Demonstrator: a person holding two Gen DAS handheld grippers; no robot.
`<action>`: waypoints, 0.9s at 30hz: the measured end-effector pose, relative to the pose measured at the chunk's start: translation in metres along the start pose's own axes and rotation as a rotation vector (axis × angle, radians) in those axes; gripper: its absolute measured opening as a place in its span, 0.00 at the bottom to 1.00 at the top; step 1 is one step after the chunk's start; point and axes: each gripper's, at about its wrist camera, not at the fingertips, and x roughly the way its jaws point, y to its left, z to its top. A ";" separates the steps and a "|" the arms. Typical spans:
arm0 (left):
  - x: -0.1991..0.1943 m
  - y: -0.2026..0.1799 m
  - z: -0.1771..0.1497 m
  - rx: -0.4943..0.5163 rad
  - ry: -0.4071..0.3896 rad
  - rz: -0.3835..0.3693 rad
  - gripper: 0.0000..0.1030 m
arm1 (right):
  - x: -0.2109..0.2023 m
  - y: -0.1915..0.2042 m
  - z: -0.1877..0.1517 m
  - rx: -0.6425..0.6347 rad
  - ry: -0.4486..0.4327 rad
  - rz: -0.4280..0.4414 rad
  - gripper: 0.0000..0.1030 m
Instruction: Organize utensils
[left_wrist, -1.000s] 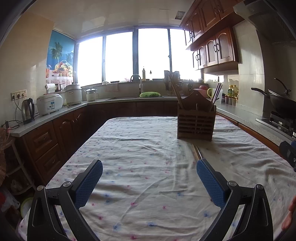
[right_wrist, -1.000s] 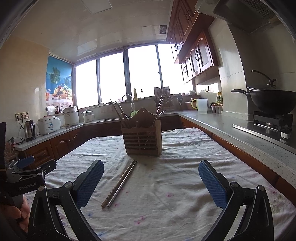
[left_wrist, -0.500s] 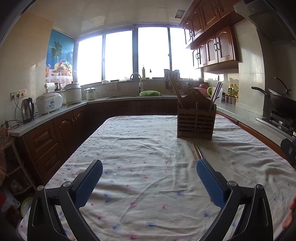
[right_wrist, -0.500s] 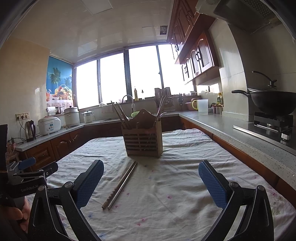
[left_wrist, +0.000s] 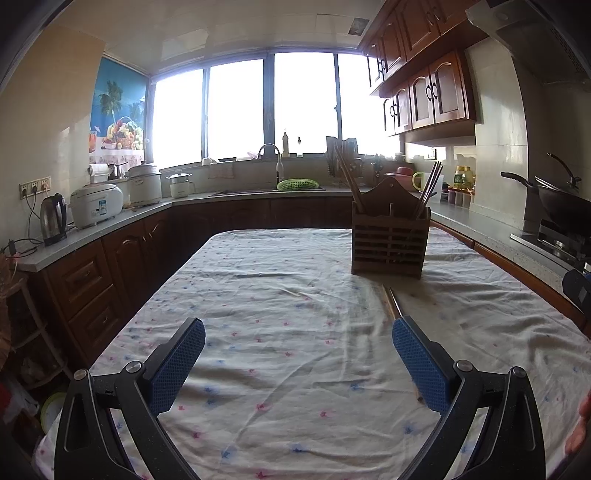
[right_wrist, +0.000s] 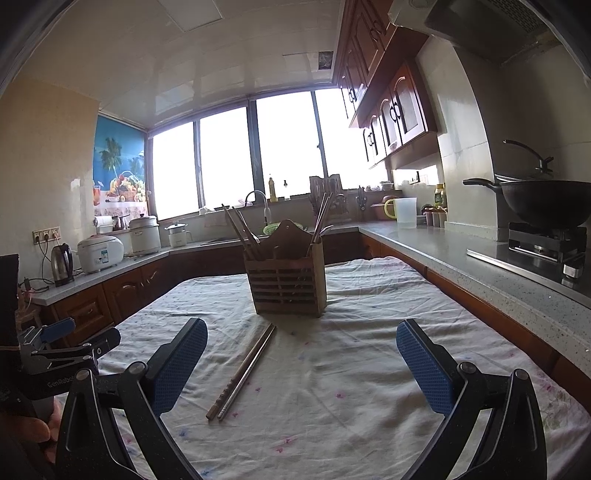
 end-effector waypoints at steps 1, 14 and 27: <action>0.000 0.000 0.000 0.001 -0.001 -0.001 0.99 | 0.000 0.000 0.000 0.001 -0.002 0.000 1.00; -0.001 -0.003 0.002 0.003 0.003 -0.002 0.99 | -0.001 0.001 0.002 0.007 0.006 -0.001 1.00; -0.001 -0.004 0.008 -0.020 0.006 -0.014 0.99 | 0.006 -0.006 0.003 0.009 0.016 -0.018 1.00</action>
